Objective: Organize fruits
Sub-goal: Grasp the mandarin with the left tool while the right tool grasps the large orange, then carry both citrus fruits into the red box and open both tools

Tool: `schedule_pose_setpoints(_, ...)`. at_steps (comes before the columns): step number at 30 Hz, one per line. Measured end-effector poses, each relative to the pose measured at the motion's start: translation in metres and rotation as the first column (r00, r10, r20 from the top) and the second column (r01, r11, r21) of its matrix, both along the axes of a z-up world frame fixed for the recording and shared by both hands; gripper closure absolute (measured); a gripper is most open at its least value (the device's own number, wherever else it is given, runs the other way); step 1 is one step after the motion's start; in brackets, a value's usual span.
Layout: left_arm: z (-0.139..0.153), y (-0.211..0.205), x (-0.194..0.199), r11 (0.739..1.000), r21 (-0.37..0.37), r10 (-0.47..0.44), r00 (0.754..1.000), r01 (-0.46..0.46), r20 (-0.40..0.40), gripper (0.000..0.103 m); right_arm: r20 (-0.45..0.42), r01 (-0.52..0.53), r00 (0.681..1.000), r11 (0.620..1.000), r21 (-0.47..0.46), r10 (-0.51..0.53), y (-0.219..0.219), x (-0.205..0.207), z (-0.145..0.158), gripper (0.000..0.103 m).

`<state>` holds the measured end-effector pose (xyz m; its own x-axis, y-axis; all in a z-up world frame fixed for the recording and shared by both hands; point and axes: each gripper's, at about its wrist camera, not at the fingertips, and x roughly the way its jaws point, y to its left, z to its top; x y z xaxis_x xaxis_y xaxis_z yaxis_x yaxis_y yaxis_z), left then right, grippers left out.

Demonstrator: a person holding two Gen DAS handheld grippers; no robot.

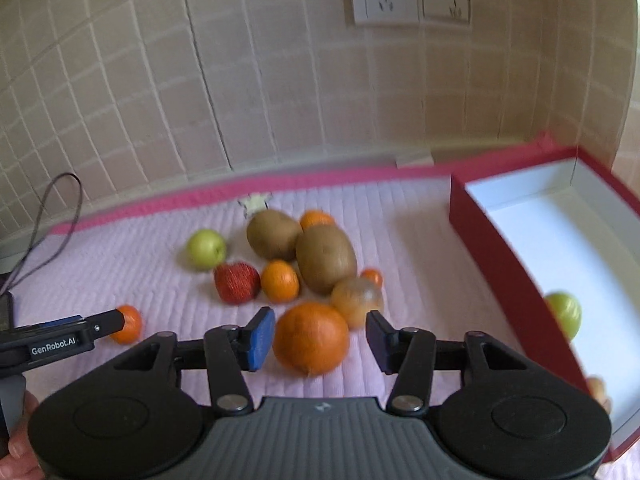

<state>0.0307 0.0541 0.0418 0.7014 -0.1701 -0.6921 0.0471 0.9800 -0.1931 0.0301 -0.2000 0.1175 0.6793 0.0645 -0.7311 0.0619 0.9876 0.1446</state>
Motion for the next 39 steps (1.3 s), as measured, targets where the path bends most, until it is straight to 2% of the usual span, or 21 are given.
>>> schedule_pose_setpoints(5,-0.011,0.0,0.007,1.0,0.012,-0.003,1.0,0.003,-0.01,0.025,-0.037,0.019,0.999,0.999,0.035,-0.018,0.002,0.006,-0.018,0.048)
schedule_pose_setpoints(8,-0.015,0.0,0.01,1.0,0.003,-0.001,1.0,0.002,-0.018,0.03,-0.015,0.038,0.999,0.997,0.06,-0.037,0.002,0.012,-0.025,0.039)
schedule_pose_setpoints(10,-0.017,-0.002,0.013,1.0,0.006,-0.001,1.0,0.001,-0.027,0.034,-0.024,0.044,0.999,0.997,0.071,-0.042,0.003,0.018,-0.029,0.039)
schedule_pose_setpoints(15,-0.022,-0.005,0.017,1.0,-0.005,-0.015,0.999,0.015,-0.032,0.034,-0.032,0.054,0.998,0.996,0.064,-0.052,0.006,0.027,-0.036,0.039)
schedule_pose_setpoints(16,-0.023,-0.006,0.017,1.0,-0.005,-0.016,0.999,0.016,-0.03,0.035,-0.037,0.056,0.998,0.996,0.064,-0.054,0.006,0.028,-0.037,0.04)
schedule_pose_setpoints(19,-0.024,-0.009,0.018,1.0,0.03,-0.002,1.0,0.003,-0.023,0.055,-0.042,0.055,0.998,0.996,0.068,-0.052,0.005,0.031,-0.04,0.042)
schedule_pose_setpoints(23,-0.019,-0.009,0.016,1.0,0.026,-0.015,1.0,0.016,-0.012,0.056,-0.027,0.029,0.999,0.999,0.027,-0.029,0.01,0.028,-0.038,0.045)
schedule_pose_setpoints(28,0.008,-0.021,0.004,0.998,0.03,-0.05,0.997,0.049,0.063,0.056,-0.006,0.014,1.0,0.999,0.048,-0.014,0.007,0.015,-0.024,0.045)
schedule_pose_setpoints(32,0.047,-0.042,-0.007,0.995,0.041,-0.093,0.982,0.088,0.163,0.056,0.062,0.022,0.998,0.998,0.063,-0.026,-0.004,0.001,0.008,0.045)
schedule_pose_setpoints(35,0.085,-0.064,-0.015,0.989,0.045,-0.148,0.954,0.141,0.261,0.056,0.139,0.042,0.989,0.997,0.07,-0.051,-0.02,-0.01,0.039,0.045)
schedule_pose_setpoints(39,0.131,-0.101,-0.021,0.972,0.044,-0.229,0.898,0.23,0.374,0.056,0.27,0.105,0.956,0.993,0.052,-0.115,-0.057,-0.029,0.086,0.045)
